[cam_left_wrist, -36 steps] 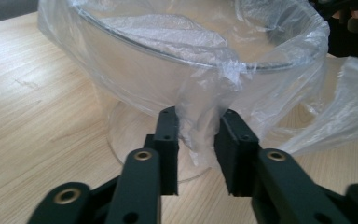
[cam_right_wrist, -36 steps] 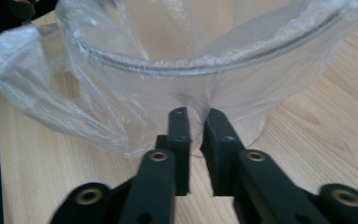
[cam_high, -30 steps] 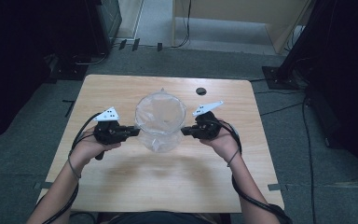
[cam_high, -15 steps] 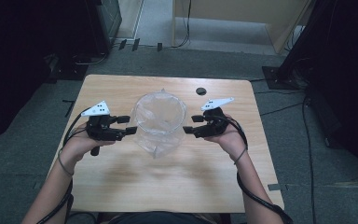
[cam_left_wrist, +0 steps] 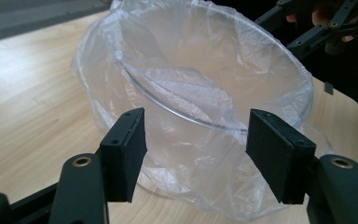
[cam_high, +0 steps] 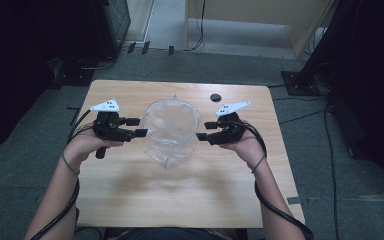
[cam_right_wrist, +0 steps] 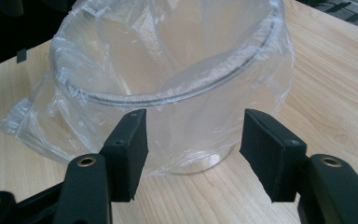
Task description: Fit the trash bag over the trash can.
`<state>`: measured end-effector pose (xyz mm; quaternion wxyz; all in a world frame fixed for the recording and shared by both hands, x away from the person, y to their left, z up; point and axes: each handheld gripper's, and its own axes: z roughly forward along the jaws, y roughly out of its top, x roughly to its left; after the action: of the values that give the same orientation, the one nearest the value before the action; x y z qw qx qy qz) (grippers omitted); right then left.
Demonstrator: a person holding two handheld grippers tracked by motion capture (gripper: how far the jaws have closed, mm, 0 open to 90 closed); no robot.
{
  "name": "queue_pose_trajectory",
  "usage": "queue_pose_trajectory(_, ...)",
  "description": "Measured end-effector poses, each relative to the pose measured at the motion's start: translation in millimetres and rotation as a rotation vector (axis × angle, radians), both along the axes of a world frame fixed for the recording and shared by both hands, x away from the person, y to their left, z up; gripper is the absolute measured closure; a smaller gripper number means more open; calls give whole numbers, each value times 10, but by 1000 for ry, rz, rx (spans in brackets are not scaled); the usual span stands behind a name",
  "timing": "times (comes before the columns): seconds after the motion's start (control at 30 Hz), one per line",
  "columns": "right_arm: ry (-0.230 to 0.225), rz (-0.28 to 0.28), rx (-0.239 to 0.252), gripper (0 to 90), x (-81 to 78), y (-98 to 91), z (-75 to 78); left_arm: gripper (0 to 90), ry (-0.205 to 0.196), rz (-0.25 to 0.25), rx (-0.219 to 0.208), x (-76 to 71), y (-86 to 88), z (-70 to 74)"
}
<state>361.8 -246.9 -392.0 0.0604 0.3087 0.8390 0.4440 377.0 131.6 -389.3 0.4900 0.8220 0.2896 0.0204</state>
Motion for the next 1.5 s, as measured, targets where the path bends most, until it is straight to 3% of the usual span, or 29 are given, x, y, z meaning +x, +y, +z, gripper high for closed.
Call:
queue_pose_trajectory(0.07, -34, 15, -24, 474, -11, 21, 22, 370, 5, -16, 8, 17, -18, -21)
queue_pose_trajectory(0.13, -40, 22, -24, 463, -6, 34, 35, 370, 11, -16, 1, 33, -37, -29)
queue_pose_trajectory(0.27, -7, -1, -28, 490, 30, 20, 49, 367, 5, -30, -16, 38, -65, -38)
queue_pose_trajectory(0.47, 32, 24, 36, 617, 82, -42, 85, 365, 2, -40, -10, 45, -65, -22)
queue_pose_trajectory(0.6, 21, 38, 29, 628, 97, -18, 170, 365, -5, -40, -11, 41, -59, -15)
queue_pose_trajectory(0.9, 23, 92, -36, 648, 214, 248, 368, 368, -5, -11, -25, 64, -30, -30)
queue_pose_trajectory(1.13, 66, 89, -36, 682, 341, 389, 369, 362, 4, -21, -28, 71, -31, -51)
queue_pose_trajectory(1.5, 71, 154, -83, 682, 473, 680, 365, 363, 4, -20, -21, 65, -37, -46)
